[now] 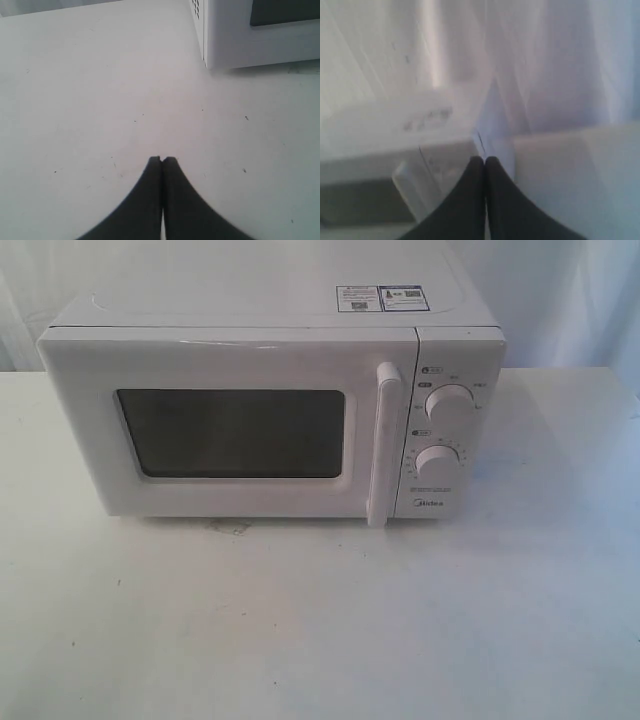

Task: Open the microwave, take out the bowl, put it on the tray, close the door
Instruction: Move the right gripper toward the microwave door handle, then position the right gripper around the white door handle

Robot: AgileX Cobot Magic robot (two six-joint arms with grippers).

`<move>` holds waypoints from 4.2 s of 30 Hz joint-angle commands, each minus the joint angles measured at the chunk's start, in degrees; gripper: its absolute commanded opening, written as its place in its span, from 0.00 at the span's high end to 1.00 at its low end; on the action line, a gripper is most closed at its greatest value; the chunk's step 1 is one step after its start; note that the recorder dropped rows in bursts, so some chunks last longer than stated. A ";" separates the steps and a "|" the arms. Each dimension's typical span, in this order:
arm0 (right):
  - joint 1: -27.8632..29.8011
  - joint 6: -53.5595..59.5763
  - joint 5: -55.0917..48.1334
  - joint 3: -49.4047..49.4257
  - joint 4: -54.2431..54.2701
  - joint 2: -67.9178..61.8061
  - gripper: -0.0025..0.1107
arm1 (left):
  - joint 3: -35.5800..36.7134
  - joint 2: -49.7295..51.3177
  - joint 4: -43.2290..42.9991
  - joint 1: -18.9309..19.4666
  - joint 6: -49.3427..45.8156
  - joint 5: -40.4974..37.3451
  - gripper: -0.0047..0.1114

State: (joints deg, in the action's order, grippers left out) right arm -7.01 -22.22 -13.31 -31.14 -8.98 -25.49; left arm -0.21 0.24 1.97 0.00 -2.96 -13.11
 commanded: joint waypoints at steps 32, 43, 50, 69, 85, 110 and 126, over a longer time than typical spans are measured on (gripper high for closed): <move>-4.18 141.40 -18.54 -5.47 104.71 -43.10 0.64 | 0.21 -0.24 0.17 -0.06 0.17 -0.22 0.96; 2.33 144.36 -25.01 -5.47 106.49 -43.76 0.56 | 0.21 -0.24 0.17 -0.06 0.17 -0.22 0.96; 7.03 144.36 -36.48 -6.09 108.92 -48.99 0.53 | 0.21 -0.24 0.17 -0.06 0.17 -0.22 0.96; 11.65 144.36 -45.60 -10.37 108.92 -59.89 0.50 | 0.21 -0.24 0.17 -0.06 0.17 -0.22 0.96; 11.19 144.36 -47.23 -15.64 108.92 -67.64 0.48 | 0.21 -0.24 0.17 -0.06 0.17 -0.22 0.96; 4.74 144.36 -47.09 -21.08 108.92 -74.00 0.90 | 0.21 -0.24 0.17 -0.06 0.17 -0.22 0.96; 4.74 143.39 -43.56 -21.08 108.92 -73.89 0.63 | 0.21 -0.24 0.17 -0.06 0.17 -0.22 0.96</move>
State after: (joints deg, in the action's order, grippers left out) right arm -0.35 120.87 -58.43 -50.25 98.92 -96.96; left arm -0.21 0.24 1.97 0.00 -2.96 -13.11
